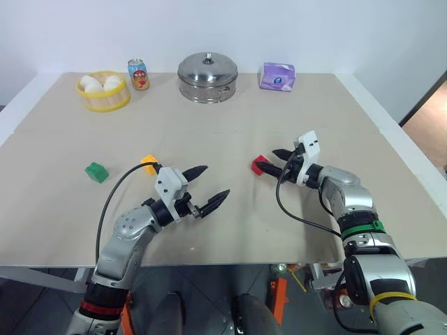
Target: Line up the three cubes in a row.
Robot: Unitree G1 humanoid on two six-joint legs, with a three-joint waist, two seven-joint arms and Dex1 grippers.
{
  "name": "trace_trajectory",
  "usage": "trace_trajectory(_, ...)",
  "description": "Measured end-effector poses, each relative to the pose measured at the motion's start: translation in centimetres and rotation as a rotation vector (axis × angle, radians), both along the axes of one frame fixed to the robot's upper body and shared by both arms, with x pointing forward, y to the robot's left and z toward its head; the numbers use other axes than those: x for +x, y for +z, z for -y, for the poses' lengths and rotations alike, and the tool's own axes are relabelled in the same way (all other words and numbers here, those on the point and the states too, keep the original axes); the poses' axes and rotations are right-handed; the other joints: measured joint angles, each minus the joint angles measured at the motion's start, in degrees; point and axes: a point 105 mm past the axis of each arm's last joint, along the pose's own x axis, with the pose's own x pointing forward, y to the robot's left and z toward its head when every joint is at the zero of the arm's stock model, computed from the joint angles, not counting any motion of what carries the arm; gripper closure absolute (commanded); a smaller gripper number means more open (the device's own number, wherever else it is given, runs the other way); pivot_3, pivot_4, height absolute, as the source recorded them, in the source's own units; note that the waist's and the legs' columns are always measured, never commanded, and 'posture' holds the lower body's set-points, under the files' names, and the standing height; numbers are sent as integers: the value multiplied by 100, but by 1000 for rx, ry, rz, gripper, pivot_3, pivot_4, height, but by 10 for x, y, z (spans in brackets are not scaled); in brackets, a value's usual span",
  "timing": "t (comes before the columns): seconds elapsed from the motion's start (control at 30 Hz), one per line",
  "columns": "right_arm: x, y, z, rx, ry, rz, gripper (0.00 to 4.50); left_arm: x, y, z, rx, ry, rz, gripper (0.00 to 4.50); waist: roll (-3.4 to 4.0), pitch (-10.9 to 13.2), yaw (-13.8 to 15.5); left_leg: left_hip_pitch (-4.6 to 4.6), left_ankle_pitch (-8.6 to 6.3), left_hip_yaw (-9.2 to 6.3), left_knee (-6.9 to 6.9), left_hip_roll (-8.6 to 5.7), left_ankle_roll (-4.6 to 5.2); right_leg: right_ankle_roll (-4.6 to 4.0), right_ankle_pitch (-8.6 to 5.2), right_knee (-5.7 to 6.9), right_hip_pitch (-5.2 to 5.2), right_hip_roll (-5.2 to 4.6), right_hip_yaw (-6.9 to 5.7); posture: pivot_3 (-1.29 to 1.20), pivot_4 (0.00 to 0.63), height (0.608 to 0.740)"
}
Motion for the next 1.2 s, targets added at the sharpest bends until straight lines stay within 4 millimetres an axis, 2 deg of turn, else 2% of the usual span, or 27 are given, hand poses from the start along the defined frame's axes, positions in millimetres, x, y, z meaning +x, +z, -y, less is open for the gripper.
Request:
trace_trajectory(0.57,2,5,3,4,-17,28,0,2,2,2,-15,7,2,45,0,0,0,-1,4,1,0,0,4,-1,4,0,-3,2,3,0,150,739)
trace_trajectory(0.9,-4,36,-9,35,34,117,0,2,1,1,-3,1,1,45,1,0,1,-5,4,1,-3,0,4,0,4,0,-8,2,4,0,150,739)
trace_trajectory(0.97,-5,33,-12,40,39,106,0,2,1,1,-4,2,1,45,1,0,1,-5,4,1,-3,0,4,-1,4,0,-8,2,4,0,150,739)
trace_trajectory(1.2,-3,-2,-10,-9,-5,34,0,2,1,1,-4,4,2,45,1,1,1,-4,4,4,-3,0,4,-1,4,0,-9,3,7,0,150,739)
